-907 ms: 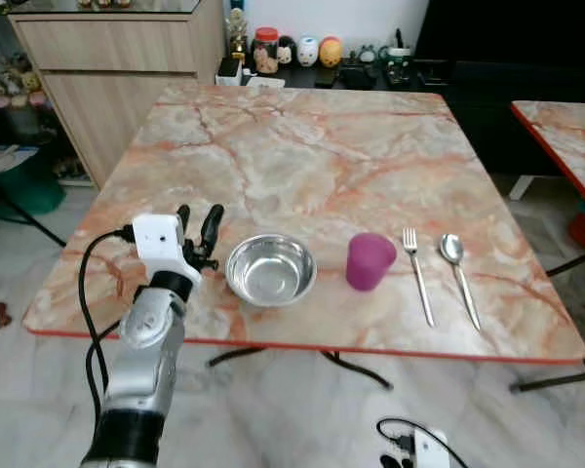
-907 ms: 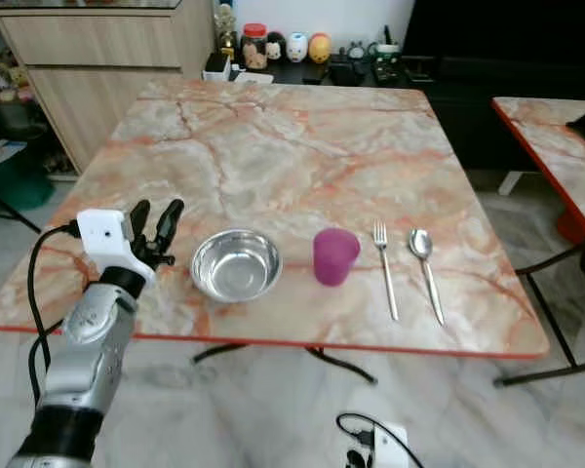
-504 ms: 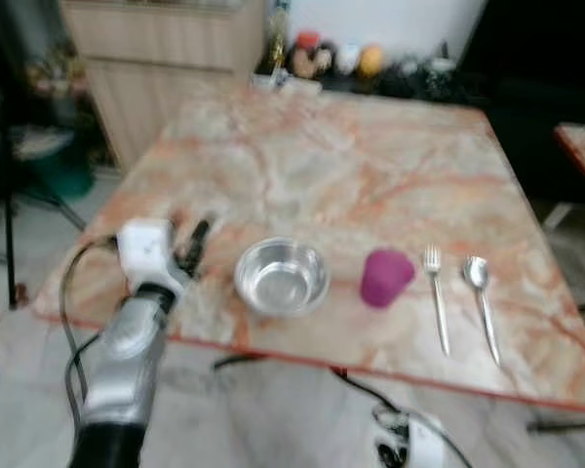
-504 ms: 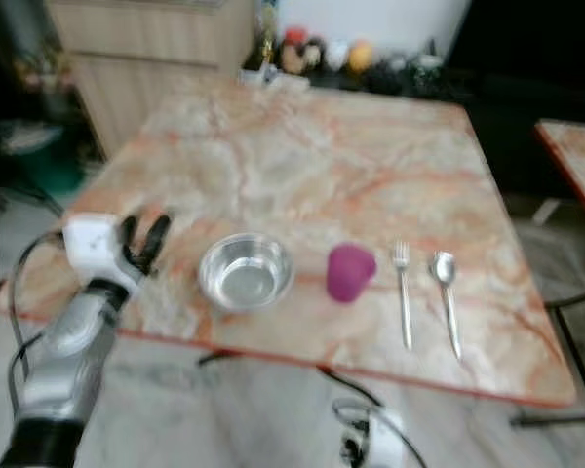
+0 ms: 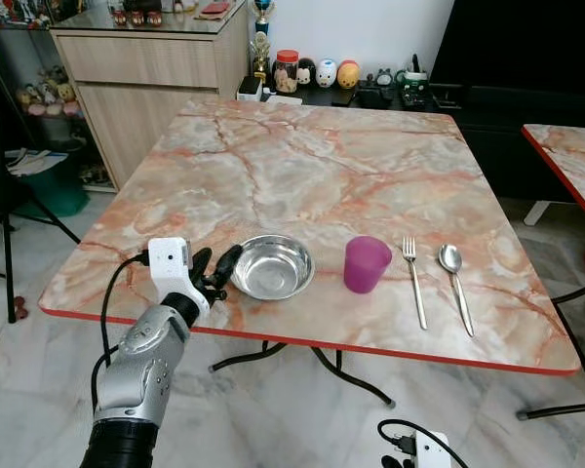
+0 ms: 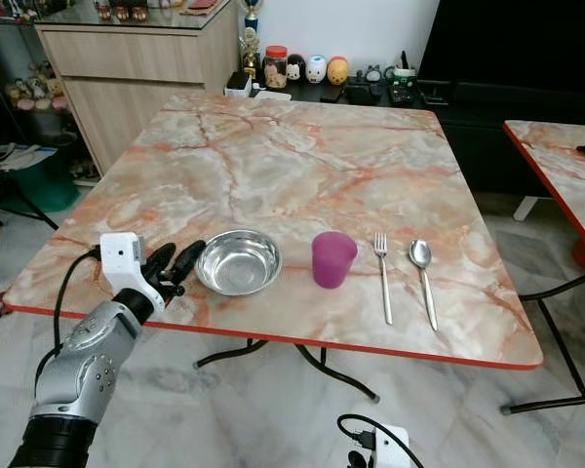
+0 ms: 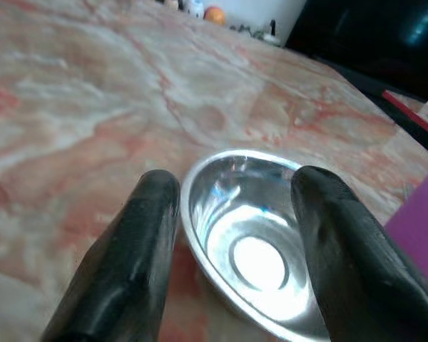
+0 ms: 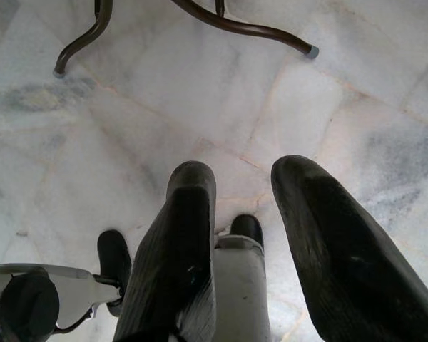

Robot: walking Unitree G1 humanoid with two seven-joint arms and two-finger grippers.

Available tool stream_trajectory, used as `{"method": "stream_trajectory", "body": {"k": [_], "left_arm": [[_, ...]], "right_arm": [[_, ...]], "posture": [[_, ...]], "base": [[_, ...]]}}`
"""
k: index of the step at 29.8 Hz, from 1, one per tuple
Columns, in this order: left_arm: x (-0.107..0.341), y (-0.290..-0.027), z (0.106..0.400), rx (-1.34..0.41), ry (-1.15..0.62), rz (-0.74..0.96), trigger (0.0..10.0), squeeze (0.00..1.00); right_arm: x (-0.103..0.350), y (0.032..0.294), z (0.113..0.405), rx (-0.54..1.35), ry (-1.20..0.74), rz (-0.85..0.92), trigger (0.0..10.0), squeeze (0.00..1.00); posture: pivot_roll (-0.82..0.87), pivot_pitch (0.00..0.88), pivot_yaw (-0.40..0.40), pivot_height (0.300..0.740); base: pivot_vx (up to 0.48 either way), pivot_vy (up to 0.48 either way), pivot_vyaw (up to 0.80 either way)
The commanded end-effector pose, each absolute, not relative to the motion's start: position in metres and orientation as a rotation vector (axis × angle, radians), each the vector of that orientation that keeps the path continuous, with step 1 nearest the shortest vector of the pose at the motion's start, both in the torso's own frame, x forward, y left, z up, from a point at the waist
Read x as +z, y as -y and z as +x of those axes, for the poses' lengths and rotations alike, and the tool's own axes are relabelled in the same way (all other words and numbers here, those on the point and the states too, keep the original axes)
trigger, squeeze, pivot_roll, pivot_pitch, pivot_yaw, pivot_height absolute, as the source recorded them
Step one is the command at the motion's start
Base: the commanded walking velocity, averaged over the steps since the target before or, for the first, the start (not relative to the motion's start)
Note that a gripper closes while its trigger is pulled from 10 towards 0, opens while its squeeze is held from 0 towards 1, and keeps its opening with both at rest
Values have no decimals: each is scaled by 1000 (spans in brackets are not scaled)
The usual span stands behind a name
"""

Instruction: Setting the table

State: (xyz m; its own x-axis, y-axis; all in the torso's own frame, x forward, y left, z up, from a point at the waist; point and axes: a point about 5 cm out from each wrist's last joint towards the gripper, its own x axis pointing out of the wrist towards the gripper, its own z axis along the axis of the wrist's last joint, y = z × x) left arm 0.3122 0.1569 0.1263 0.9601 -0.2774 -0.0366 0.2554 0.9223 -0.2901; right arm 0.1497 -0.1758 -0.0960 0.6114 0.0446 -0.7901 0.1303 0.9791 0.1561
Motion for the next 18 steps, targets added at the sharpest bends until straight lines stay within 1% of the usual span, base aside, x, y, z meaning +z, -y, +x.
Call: {"method": "stream_trajectory", "body": {"k": [1,2,3,10,18], "left_arm": [[130,-154,317,-261,-98,-337,10000,992],[129,-153,317,-259,-112,-356,10000,992],[128,-154,319,-244,-124,-356,10000,0],[125,-153,326,-201,-151,-337,10000,0],[125,-160,336,-113,-155,-311,10000,0]], "right_arm": [[-96,178,150,-59,-915,205,10000,0],[-96,178,150,-59,-916,205,10000,0],[-96,177,150,-58,-916,205,10000,0],[-96,177,150,-59,-917,208,10000,0],[-96,176,150,-60,-917,210,10000,0]], "posture": [[91,0,-39,740],[91,0,-38,740],[89,0,-38,740],[89,0,-35,740],[86,0,-33,740]], "base": [[0,0,0],[0,0,0],[0,0,0],[0,0,0],[0,0,0]]}}
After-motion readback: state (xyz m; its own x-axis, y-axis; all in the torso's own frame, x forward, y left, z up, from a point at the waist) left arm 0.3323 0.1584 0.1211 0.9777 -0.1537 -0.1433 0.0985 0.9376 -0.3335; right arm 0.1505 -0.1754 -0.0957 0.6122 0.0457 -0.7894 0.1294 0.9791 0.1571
